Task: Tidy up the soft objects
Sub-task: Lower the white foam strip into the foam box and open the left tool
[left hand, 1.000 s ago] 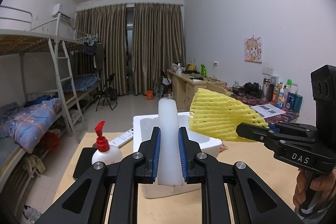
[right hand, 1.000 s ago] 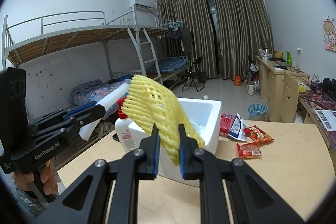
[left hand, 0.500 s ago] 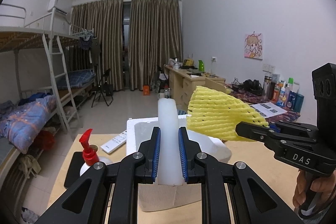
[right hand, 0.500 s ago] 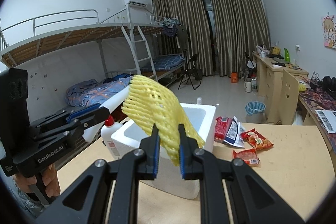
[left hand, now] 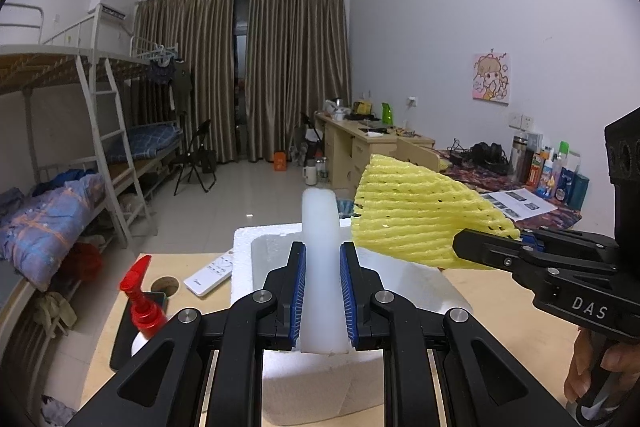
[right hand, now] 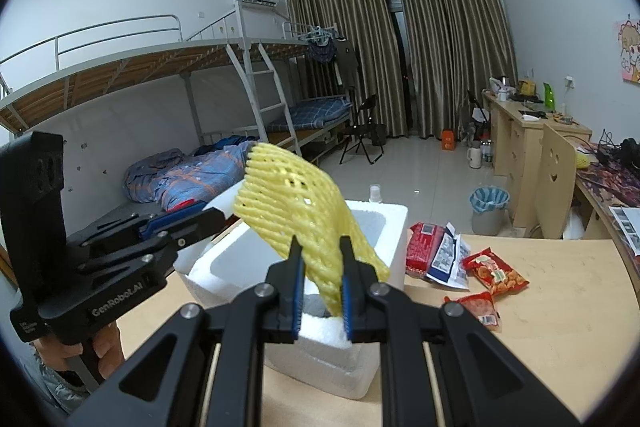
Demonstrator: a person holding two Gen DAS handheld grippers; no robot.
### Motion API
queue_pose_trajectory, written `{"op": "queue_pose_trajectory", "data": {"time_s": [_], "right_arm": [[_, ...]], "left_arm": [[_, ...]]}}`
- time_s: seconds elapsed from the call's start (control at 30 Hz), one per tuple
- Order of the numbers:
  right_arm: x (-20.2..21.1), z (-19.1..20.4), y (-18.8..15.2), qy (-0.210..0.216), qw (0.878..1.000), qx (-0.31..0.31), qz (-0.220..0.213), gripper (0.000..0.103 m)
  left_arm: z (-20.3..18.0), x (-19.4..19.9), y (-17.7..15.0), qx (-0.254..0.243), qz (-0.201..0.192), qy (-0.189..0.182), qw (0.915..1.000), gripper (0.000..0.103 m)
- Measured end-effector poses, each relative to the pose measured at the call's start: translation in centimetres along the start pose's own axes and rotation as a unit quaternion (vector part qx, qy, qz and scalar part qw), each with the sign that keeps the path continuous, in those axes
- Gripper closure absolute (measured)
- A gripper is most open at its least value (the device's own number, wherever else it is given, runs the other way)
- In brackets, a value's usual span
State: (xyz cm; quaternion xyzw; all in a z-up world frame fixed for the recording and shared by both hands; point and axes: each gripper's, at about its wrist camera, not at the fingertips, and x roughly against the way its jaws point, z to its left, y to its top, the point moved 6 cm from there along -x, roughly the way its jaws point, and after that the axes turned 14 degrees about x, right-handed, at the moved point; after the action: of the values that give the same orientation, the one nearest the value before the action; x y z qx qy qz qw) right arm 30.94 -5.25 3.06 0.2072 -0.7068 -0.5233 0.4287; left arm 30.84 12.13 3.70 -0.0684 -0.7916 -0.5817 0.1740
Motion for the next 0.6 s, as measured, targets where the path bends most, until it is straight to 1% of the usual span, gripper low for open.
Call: {"op": "queue_pose_trajectory", "data": {"time_s": [0.13, 0.27, 0.43, 0.5, 0.57, 0.6], "right_arm": [[-0.6, -0.2, 0.0, -0.001, 1.000, -0.002, 0.003, 0.084], [-0.8, -0.6, -0.1, -0.004, 1.000, -0.006, 0.004, 0.084], [-0.8, -1.2, -0.2, -0.010, 1.000, -0.013, 0.004, 0.084], [-0.8, -1.2, -0.2, -0.010, 1.000, -0.015, 0.005, 0.084], [-0.8, -1.1, -0.2, -0.010, 1.000, -0.015, 0.004, 0.084], [-0.8, -1.2, -0.2, -0.010, 1.000, -0.016, 0.003, 0.084]], "left_arm": [[0.1, -1.5, 0.0, -0.003, 0.007, 0.003, 1.0000, 0.085], [0.0, -3.0, -0.1, -0.006, 0.017, -0.002, 0.9998, 0.085], [0.5, -4.1, -0.3, -0.004, 0.030, -0.005, 0.9995, 0.085], [0.5, -4.4, -0.4, -0.005, 0.031, -0.008, 0.9995, 0.080], [0.8, -4.6, -0.3, -0.005, 0.029, -0.008, 0.9995, 0.078], [0.9, -4.6, -0.3, -0.003, 0.031, -0.010, 0.9995, 0.068]]}}
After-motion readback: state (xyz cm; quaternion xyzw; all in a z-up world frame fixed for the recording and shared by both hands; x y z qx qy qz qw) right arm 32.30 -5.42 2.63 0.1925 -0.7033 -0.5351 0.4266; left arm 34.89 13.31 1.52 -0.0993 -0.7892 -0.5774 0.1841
